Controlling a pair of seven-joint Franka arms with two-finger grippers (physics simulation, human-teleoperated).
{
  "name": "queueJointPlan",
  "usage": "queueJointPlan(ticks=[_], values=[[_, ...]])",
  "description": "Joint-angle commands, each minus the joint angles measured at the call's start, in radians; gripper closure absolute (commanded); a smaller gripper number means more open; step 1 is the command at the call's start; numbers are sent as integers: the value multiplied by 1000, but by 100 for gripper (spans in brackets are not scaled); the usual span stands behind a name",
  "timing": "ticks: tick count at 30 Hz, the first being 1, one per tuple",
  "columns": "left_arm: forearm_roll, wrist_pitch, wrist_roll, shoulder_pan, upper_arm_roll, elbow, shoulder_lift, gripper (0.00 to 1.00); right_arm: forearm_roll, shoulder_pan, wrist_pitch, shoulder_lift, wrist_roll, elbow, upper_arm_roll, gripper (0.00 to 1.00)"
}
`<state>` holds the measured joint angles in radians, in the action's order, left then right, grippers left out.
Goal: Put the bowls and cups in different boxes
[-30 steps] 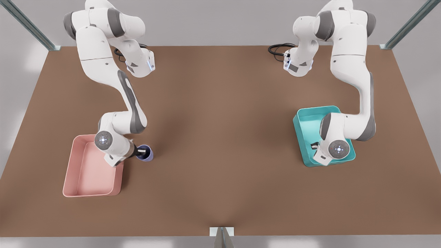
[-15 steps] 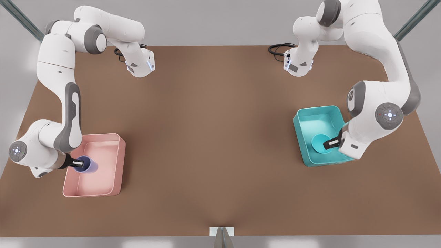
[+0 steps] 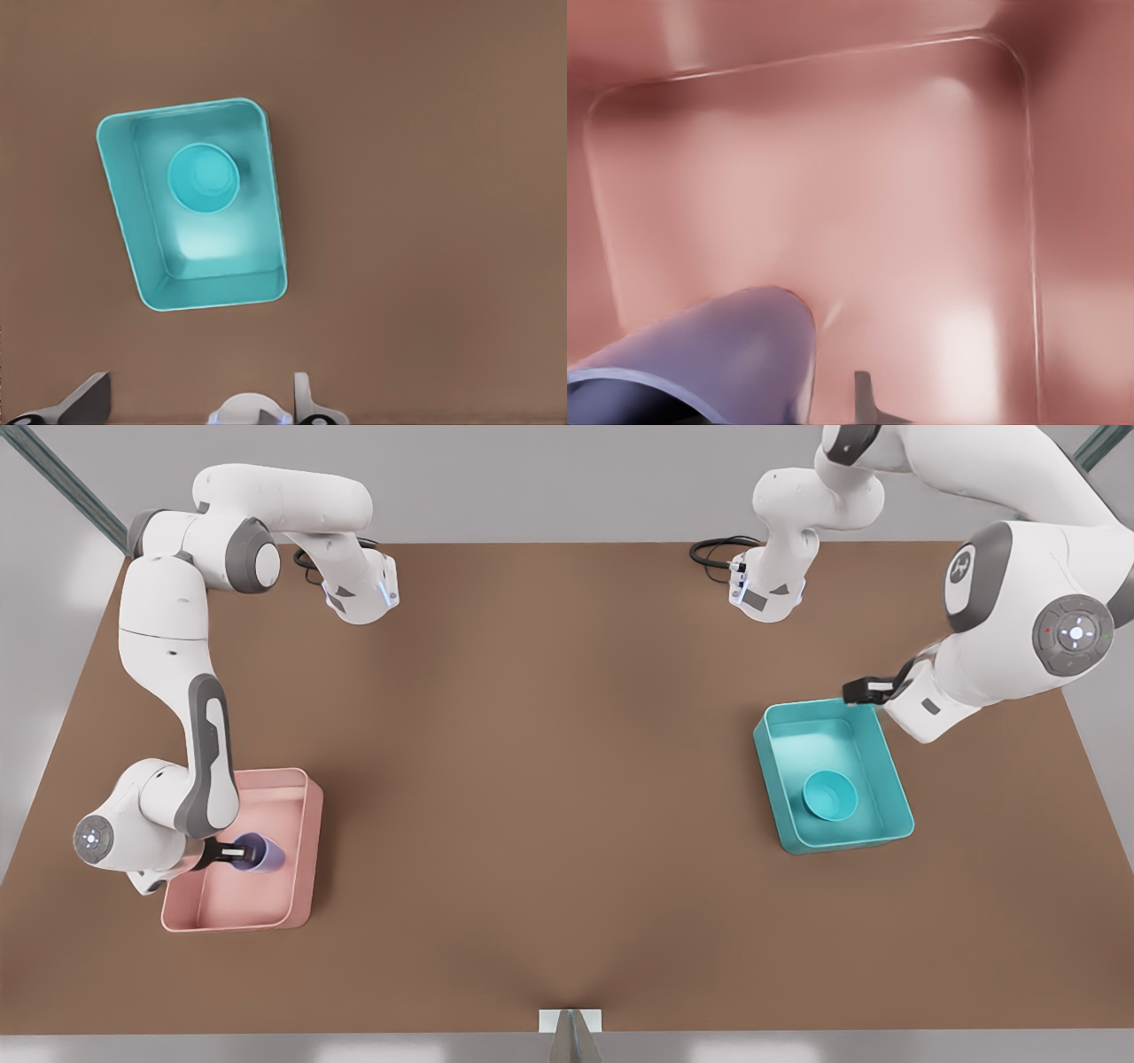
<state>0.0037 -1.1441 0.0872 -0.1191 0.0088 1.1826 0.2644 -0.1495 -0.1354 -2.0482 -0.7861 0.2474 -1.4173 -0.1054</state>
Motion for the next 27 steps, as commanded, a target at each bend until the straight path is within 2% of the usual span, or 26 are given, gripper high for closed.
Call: queueJointPlan(ticks=[1, 9, 14, 17, 19, 20, 22, 24, 26, 27], values=[[2, -2, -219, 9, 0, 0, -1, 0, -25, 0, 5, 4, 89, 1, 0, 0], [-1, -11, -221, 26, -1, 3, 6, 0, -25, 2, 114, 88, 93, 1, 4, 0], [1, -5, -221, 27, -4, -6, -2, 0, -24, 8, 267, 226, 93, 1, 3, 0], [-2, 0, -221, 26, -4, -6, -2, 0, -9, 54, 424, 349, 0, 20, 0, 0], [-1, 1, -221, 24, -12, 0, -2, 0, 54, 115, 641, 370, -166, 179, -8, 0], [4, -5, -219, 18, -12, 2, 1, 0, 77, 126, 652, 404, -166, 181, -7, 0], [4, -13, -221, 27, -10, 5, 7, 0, 88, 128, 691, 461, -174, 140, -2, 0], [2, -13, -221, 22, -13, 15, 7, 0, 111, 145, 640, 534, -189, 49, 1, 0], [2, -29, -219, 19, -12, 37, 7, 0, 110, 145, 542, 656, -192, -124, 3, 0], [2, -43, -221, 39, -12, 38, 7, 0, 110, 145, 553, 654, -191, -120, 3, 0]])
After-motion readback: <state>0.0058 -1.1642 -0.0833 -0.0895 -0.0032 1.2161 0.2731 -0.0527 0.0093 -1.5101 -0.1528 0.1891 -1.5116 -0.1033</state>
